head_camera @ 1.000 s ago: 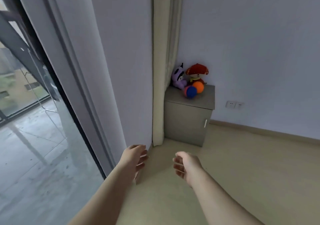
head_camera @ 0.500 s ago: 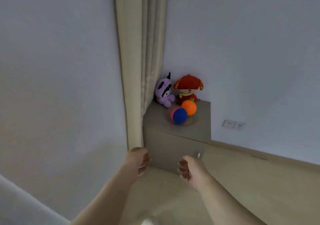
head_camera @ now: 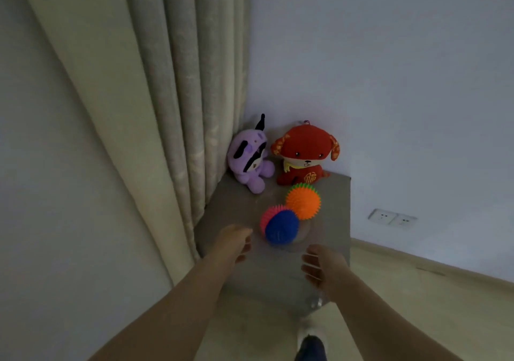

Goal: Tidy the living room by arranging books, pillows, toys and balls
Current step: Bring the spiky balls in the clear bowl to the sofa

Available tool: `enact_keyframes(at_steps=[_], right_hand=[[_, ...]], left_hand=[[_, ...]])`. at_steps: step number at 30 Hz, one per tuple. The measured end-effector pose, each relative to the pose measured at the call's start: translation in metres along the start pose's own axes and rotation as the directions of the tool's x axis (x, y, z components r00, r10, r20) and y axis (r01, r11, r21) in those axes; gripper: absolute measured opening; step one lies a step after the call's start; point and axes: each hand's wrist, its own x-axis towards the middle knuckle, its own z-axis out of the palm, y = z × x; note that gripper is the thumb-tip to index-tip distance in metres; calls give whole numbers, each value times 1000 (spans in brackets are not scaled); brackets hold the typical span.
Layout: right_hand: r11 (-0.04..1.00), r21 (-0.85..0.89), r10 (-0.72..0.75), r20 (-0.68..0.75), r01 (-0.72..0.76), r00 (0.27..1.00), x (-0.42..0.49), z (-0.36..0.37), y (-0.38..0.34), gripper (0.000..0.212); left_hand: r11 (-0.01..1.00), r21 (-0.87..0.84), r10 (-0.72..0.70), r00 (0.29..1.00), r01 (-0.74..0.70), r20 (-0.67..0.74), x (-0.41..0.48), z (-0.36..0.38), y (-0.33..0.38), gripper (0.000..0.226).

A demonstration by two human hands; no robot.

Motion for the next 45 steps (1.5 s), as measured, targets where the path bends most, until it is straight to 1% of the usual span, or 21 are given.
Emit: enact_keyframes(at_steps=[1,2,4,7,10,12,15,17,20,23,26,27,29,31,34,36,37,39,41,43,45], right_hand=[[999,-43,9,10,-8,1000,22,0,-16,8],[998,-58,8,8,-7,1000,34,2,-27,8],[991,-128,39,-1,-39,999,74,-1,-54,9],[973,-226,52,-4,-51,999,119,-6,-81,6],[927,-375,-2,-25,-7,1000,162,-13,-105,9],[909,-414,-32,16,36,999,179,-16,-113,26],[920,-392,36,140,23,989,200,-19,-124,57],[921,-388,85,171,-12,982,205,-19,-128,67],[916,-401,77,208,13,975,212,-18,-134,74],[899,-437,106,267,23,958,217,-12,-139,75],[876,-478,105,312,60,944,216,-7,-142,71],[876,-477,91,315,75,945,216,-6,-143,68],[874,-478,85,317,82,945,216,-4,-144,64],[878,-475,105,318,63,942,216,-3,-144,66],[878,-478,148,329,29,933,220,-2,-139,73],[871,-490,166,337,22,927,222,-4,-136,77],[866,-500,173,340,23,924,224,-6,-135,79],[844,-536,208,335,4,919,226,-11,-134,84],[828,-559,267,334,-38,904,224,-15,-133,82],[831,-554,297,358,-54,886,221,-18,-131,71],[841,-538,299,378,-55,876,218,-17,-129,68]], left_hand=[[1000,-16,2,1000,-2,-25,20,13,4,5],[1000,-20,9,1000,-9,-30,30,20,8,11],[999,-21,-37,998,36,-45,61,52,9,34],[992,-93,-87,993,80,-76,95,87,8,63],[993,2,-117,978,119,-175,122,112,2,93],[992,21,-119,976,125,-184,127,120,-2,105],[989,68,-111,969,129,-222,132,131,-6,98],[990,71,-105,968,125,-229,134,131,-9,100],[994,25,-98,963,108,-250,140,132,-8,121],[988,-27,-154,943,153,-296,145,133,-5,104],[979,-90,-200,919,180,-340,151,127,-12,127],[971,-135,-232,912,196,-338,151,126,-14,129],[936,-264,-310,898,232,-311,146,127,-14,107],[890,-378,-361,900,255,-244,146,129,-18,88],[851,-427,-386,915,307,-113,143,124,-22,80],[844,-436,-386,918,313,-88,139,120,-23,74],[841,-443,-390,915,309,-102,138,119,-23,74],[829,-483,-404,899,283,-167,137,120,-25,91],[815,-523,-416,881,250,-226,137,122,-25,105],[812,-538,-406,882,227,-241,137,123,-25,103],[819,-539,-367,903,199,-224,132,124,-22,90]])
